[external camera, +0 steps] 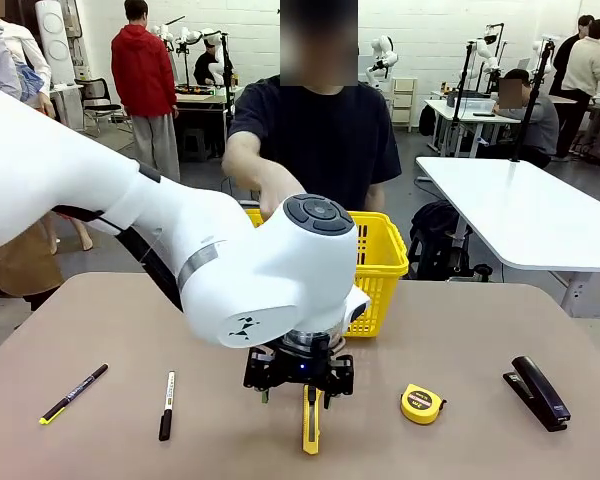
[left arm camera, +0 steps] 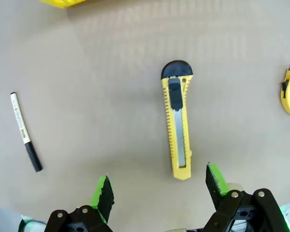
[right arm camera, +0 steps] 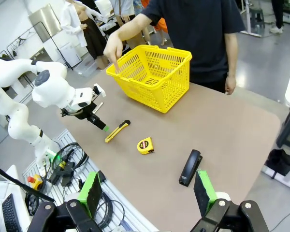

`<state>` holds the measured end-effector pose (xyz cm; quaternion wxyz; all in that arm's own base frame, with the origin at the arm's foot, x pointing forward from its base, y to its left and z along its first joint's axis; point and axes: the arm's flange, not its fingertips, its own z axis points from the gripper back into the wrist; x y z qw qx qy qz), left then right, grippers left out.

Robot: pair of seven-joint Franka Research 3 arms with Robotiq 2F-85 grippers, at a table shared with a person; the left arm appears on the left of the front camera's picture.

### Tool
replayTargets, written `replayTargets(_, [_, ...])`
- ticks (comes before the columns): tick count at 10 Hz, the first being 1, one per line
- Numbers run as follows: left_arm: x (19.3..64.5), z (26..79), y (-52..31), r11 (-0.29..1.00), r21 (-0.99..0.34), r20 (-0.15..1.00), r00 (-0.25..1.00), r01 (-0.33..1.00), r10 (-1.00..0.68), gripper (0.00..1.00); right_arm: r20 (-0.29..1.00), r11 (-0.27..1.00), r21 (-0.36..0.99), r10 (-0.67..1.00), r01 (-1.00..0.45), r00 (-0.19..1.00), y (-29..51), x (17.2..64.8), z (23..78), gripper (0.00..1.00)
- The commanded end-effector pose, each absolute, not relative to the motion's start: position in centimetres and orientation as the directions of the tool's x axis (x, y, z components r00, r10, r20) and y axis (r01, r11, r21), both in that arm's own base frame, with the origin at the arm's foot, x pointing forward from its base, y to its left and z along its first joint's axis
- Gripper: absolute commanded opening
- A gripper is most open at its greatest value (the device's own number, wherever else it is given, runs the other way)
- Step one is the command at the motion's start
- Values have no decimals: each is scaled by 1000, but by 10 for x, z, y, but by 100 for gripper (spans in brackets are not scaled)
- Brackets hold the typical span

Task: Place the items the person wants into the basket.
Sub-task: Pick up the item the person points to and place it in the Market Basket.

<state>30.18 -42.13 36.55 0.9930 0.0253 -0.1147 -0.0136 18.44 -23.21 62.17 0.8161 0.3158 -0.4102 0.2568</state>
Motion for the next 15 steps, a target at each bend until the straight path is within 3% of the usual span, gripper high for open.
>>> replayTargets(1, [312,348,-438,1000,-18,236,972,-11,15,100,849,651,301,151,-697,507,-232,186,622,100])
replayTargets(15, [340,306,-443,998,-29,155,987,55,-50,100,849,651,301,151,-697,507,-232,186,622,100])
